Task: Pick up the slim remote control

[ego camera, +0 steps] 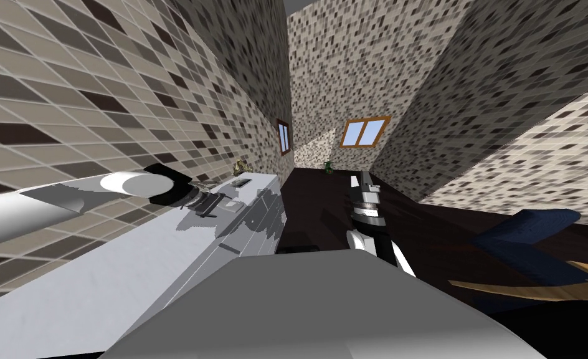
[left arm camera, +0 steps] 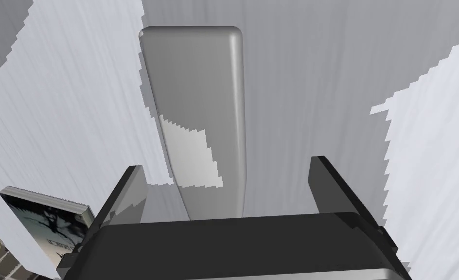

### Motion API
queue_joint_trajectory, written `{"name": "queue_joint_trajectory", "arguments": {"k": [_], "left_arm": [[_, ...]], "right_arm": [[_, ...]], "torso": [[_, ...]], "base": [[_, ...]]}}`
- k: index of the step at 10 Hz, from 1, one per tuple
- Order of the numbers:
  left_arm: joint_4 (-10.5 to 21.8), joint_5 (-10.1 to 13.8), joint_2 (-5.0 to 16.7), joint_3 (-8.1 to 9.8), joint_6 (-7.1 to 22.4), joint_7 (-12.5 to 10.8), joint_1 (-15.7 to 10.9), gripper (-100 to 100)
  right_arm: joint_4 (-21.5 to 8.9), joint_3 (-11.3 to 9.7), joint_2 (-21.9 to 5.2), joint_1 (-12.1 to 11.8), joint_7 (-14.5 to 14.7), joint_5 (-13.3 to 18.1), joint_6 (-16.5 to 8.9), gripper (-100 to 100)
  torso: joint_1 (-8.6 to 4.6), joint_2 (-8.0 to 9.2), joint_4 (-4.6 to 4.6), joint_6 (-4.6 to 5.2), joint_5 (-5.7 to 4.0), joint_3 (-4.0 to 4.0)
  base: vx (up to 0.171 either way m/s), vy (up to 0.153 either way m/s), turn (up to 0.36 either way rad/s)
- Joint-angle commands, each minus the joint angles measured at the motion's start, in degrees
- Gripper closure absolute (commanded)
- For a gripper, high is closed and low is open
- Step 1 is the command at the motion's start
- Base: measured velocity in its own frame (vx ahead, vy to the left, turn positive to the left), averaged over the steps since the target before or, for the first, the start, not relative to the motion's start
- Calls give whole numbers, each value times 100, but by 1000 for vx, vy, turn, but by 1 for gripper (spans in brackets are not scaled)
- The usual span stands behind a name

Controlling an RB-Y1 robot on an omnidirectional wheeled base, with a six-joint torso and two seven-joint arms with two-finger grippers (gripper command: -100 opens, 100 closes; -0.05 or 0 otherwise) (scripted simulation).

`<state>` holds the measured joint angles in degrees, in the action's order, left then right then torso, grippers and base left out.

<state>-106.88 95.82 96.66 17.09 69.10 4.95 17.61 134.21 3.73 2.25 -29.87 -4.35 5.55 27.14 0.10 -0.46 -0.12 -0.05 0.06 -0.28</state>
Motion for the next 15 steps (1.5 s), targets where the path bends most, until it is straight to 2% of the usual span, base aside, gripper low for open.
{"name": "queue_joint_trajectory", "arguments": {"k": [1,2,6,7,8,9,10,11,12,15], "left_arm": [[36,255,286,-173,160,-76,22,-100],[36,255,338,-173,160,-76,22,-100],[46,830,1008,-306,673,-246,300,-100],[46,830,1008,-306,673,-246,300,-100],[31,971,1166,-374,792,-284,402,-100],[46,899,1084,-339,722,-255,351,-100],[44,910,1094,-339,751,-264,357,0],[317,868,1000,-407,741,-185,383,-100],[317,868,1000,-407,741,-185,383,-100],[727,807,861,-510,729,-69,422,-100]], "right_arm": [[0,0,0,0,0,0,0,0],[0,0,0,0,0,0,0,0],[0,0,0,0,0,0,0,0],[0,0,0,0,0,0,0,0],[0,0,0,0,0,0,0,0],[0,0,0,1,0,0,0,0],[0,0,0,1,0,0,0,0],[0,-1,1,1,0,0,0,0],[0,-1,1,3,0,0,0,0],[-1,-1,1,3,0,0,-1,0]], "torso": [[0,0,0,0,0,0],[4,-5,-1,1,1,-3],[-3,-3,-1,1,0,-1],[-5,1,0,1,0,0],[-8,12,2,0,-1,7],[-10,12,3,1,-2,7],[-11,25,5,-1,-1,14],[-13,38,9,-1,-2,22],[-17,58,12,5,-2,32],[-16,78,19,2,-2,46]], "base": [[130,48,-35],[92,29,-30],[104,26,-57],[70,15,-10],[83,12,-51],[42,7,-15],[7,1,2],[-55,-14,-247],[-85,-16,-171],[-86,-10,-199]]}}
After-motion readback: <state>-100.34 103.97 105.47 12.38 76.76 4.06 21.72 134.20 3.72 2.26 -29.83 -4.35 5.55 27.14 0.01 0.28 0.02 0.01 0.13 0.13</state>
